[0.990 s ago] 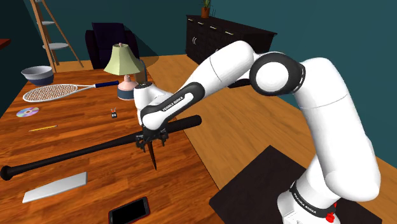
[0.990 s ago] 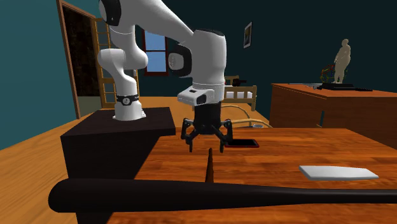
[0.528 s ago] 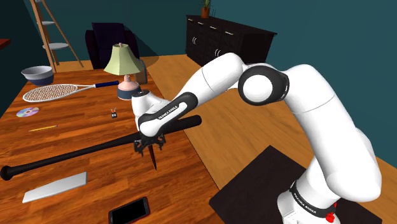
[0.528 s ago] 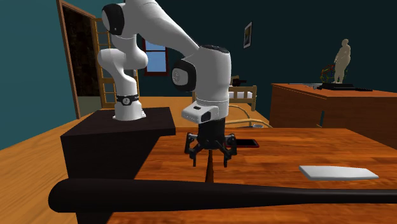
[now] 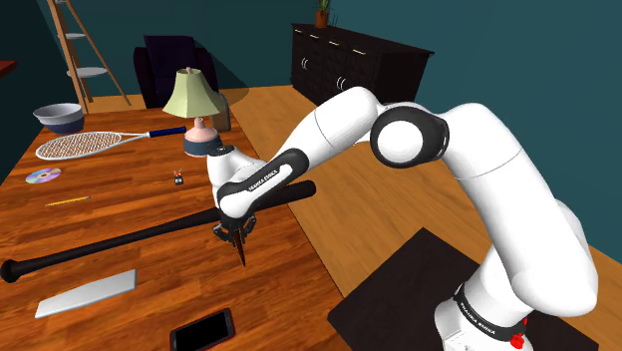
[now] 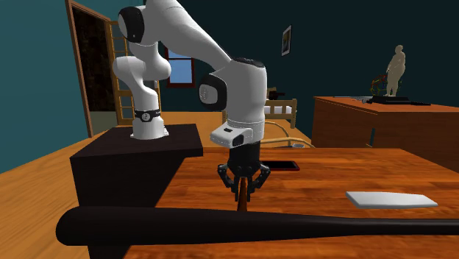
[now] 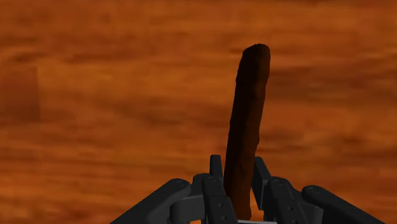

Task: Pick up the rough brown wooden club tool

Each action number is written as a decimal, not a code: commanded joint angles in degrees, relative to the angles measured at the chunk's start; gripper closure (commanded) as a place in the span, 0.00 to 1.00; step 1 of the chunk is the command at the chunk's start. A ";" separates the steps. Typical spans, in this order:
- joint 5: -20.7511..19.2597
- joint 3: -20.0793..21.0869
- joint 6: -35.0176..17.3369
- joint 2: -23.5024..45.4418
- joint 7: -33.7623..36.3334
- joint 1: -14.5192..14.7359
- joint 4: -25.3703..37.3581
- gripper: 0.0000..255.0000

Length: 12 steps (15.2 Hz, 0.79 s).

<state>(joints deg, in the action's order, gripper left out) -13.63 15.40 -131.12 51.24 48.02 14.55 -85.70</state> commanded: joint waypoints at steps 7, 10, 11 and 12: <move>0.18 0.21 0.67 -1.09 -0.04 -0.16 -0.42 1.00; 0.51 0.56 1.88 -2.79 -0.15 -0.42 -0.91 1.00; 0.63 0.68 2.29 -3.34 -0.19 -0.51 -1.05 1.00; 0.74 0.79 2.71 -3.89 -0.23 -0.59 -1.17 1.00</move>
<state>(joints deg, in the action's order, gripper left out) -13.01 16.08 -128.85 47.92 47.88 14.09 -86.74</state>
